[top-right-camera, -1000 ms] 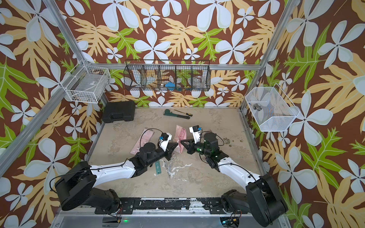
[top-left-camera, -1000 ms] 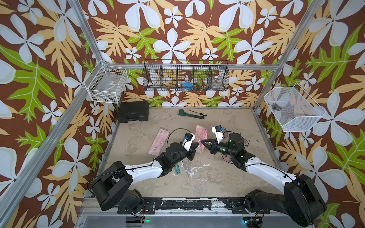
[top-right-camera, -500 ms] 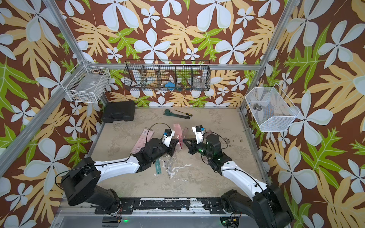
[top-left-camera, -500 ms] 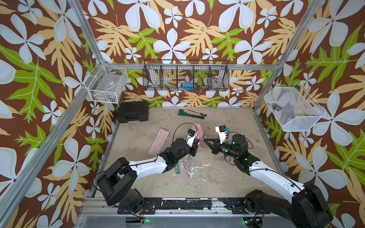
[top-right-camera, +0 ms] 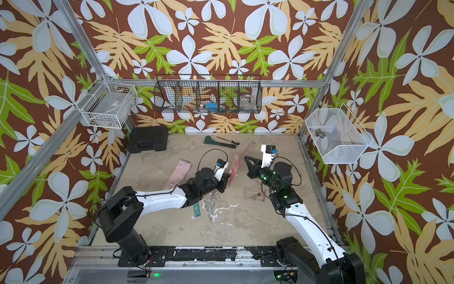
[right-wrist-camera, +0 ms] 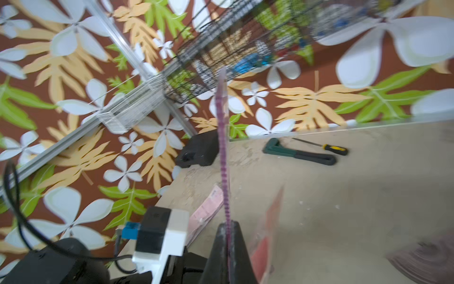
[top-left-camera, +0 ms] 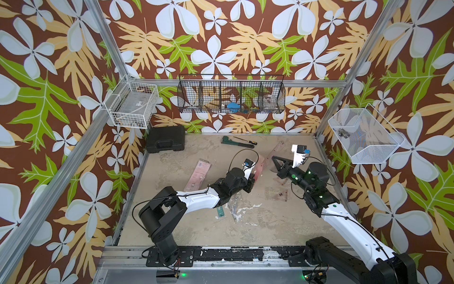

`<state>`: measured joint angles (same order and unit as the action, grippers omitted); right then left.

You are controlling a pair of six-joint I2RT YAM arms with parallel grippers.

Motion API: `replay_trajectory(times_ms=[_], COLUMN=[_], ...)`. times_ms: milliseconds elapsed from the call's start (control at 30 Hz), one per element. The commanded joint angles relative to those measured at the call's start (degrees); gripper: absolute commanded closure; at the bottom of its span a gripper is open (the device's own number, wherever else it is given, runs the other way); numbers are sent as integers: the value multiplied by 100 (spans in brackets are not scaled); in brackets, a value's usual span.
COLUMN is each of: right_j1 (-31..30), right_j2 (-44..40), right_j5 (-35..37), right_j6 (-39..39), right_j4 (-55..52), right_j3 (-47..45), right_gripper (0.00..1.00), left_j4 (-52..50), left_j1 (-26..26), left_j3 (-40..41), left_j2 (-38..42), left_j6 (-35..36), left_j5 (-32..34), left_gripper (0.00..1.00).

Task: Open the ruler set and take out the ruler
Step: Take out the ruler from the ruler set bag, then place the ruler set bag at the center of the board.

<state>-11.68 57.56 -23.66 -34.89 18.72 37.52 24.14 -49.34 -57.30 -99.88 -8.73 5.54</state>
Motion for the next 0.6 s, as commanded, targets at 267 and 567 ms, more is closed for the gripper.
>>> replay_trajectory(times_ms=[267,567], right_j1=[961,517], right_j2=[1123,2516], right_j5=[-1579,-1640], right_j6=[-112,165], right_j4=[-1122,-885], right_j3=[-425,-403], right_gripper=[100,100], left_j4=[-1609,-2414], left_j1=[29,133], left_j3=[-2295,-3390], left_j2=[-1698,-2730], left_j6=[342,599], left_j5=[1149,1476], left_gripper=[100,100])
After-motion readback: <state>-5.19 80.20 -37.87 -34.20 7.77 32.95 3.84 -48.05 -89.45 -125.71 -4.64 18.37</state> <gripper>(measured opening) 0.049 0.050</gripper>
